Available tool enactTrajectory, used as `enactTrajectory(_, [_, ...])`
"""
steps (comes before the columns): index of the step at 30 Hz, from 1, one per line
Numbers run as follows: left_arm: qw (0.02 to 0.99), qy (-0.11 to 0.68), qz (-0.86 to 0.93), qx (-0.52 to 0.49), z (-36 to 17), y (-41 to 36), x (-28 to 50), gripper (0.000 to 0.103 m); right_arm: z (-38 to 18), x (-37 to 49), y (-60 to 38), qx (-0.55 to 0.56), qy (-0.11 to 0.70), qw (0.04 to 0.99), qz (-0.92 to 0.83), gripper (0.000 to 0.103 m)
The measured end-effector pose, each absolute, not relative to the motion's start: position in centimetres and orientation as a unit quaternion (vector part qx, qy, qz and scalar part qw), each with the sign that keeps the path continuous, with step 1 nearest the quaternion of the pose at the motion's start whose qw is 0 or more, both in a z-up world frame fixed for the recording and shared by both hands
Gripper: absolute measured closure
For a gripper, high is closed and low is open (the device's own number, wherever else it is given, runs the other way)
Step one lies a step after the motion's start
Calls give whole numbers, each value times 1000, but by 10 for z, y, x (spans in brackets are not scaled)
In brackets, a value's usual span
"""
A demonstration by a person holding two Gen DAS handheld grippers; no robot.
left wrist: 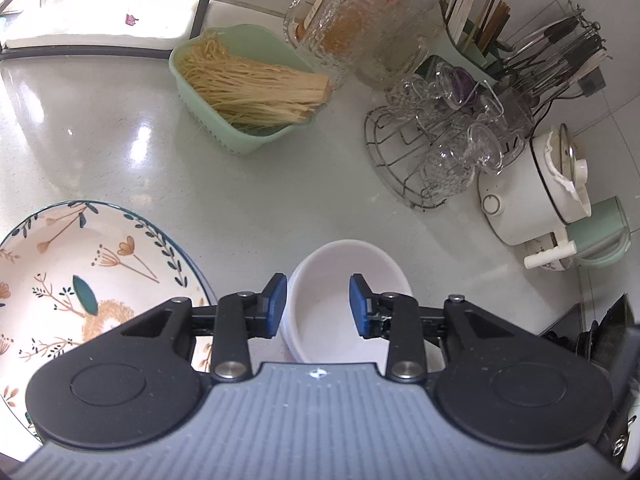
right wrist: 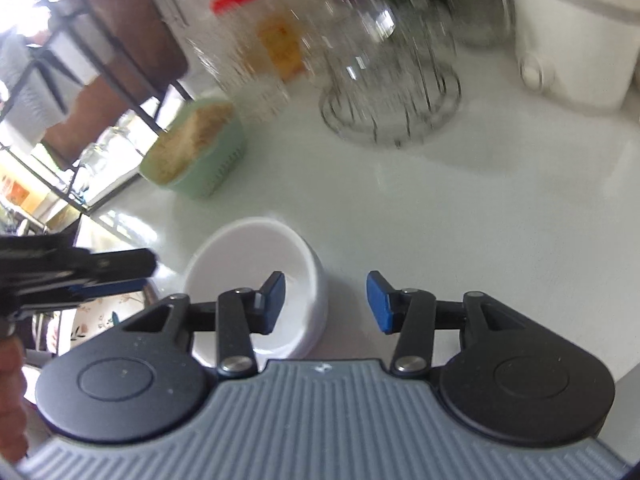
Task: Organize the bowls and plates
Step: 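Close both grippers on the rim of the stacked bowls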
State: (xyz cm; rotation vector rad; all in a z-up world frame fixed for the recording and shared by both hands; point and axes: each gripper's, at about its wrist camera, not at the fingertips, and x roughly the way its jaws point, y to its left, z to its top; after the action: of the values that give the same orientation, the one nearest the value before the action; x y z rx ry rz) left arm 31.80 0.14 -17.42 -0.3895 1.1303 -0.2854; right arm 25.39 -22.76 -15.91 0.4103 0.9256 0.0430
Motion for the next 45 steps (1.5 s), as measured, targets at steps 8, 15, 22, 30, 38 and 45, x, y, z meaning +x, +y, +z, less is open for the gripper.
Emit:
enactTrajectory(8, [816, 537, -138, -162, -173, -4, 313, 65, -184, 264, -226, 225, 466, 855, 34, 63])
enactTrajectory(15, [819, 538, -134, -148, -166, -18, 311, 64, -199, 267, -228, 276, 479, 833, 37, 82])
enactTrajectory(22, [817, 548, -140, -112, -165, -32, 308, 58, -195, 261, -237, 268, 474, 838, 24, 87])
enactTrajectory(30, [808, 557, -163, -100, -176, -65, 302, 48, -192, 245, -261, 262, 467, 844, -9, 88])
enactTrajectory(38, [788, 585, -180, -73, -203, -101, 307, 48, -194, 231, -280, 276, 463, 842, -27, 88])
enactTrajectory(45, [777, 600, -174, -73, -225, -108, 308, 50, -195, 229, -281, 280, 459, 843, -26, 88])
